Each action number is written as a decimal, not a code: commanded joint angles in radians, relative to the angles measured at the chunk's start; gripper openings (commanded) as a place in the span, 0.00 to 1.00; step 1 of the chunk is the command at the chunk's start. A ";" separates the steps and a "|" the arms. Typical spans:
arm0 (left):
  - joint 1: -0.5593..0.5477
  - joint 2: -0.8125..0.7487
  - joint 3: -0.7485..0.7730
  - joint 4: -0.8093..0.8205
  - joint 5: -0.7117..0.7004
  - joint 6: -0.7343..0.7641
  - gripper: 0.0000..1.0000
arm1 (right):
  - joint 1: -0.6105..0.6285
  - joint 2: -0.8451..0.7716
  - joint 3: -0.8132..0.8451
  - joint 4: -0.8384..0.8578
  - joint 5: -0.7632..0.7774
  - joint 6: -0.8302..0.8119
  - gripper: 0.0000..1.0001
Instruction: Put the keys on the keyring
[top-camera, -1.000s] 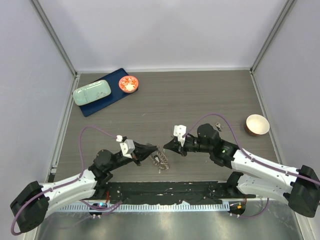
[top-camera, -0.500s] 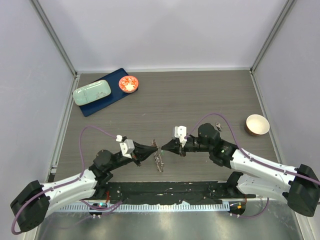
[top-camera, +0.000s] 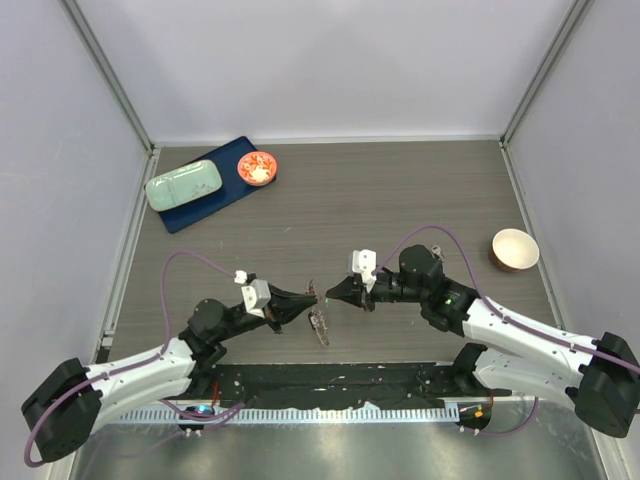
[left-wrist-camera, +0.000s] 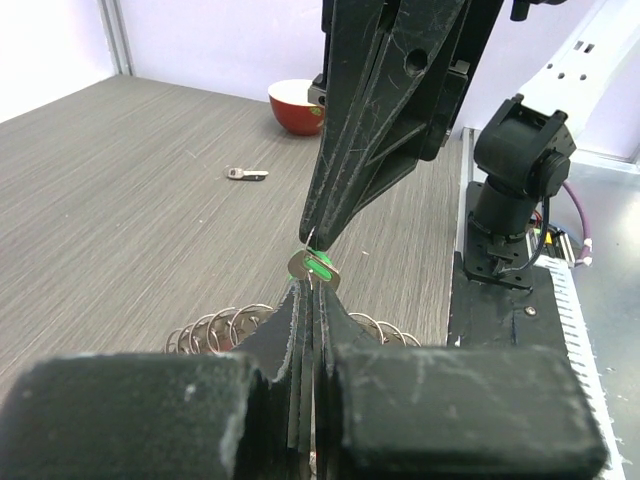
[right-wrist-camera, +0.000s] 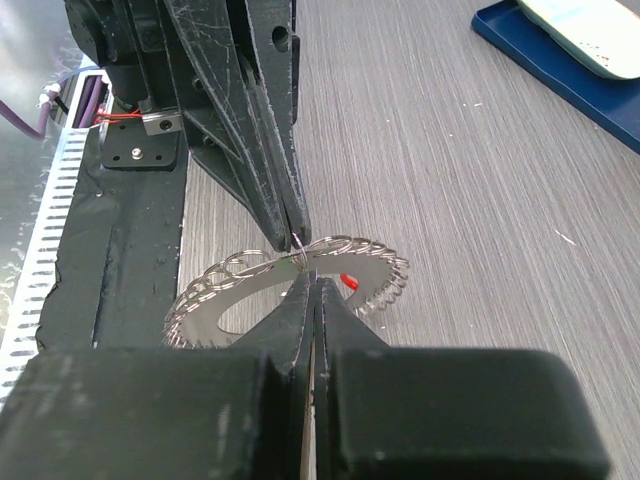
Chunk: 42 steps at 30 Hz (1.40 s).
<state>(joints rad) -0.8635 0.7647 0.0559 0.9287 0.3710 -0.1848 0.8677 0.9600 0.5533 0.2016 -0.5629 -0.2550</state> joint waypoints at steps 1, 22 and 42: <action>0.003 0.004 0.044 0.099 0.016 -0.007 0.00 | -0.006 -0.007 0.022 0.015 -0.048 -0.007 0.01; 0.003 0.050 0.058 0.127 0.036 -0.015 0.00 | -0.013 0.006 0.028 0.005 -0.061 -0.007 0.01; 0.003 0.064 0.059 0.140 0.032 -0.013 0.00 | -0.013 -0.015 0.025 -0.016 -0.026 -0.010 0.01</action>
<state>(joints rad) -0.8635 0.8288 0.0654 0.9550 0.3977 -0.2028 0.8597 0.9752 0.5533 0.1589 -0.6212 -0.2588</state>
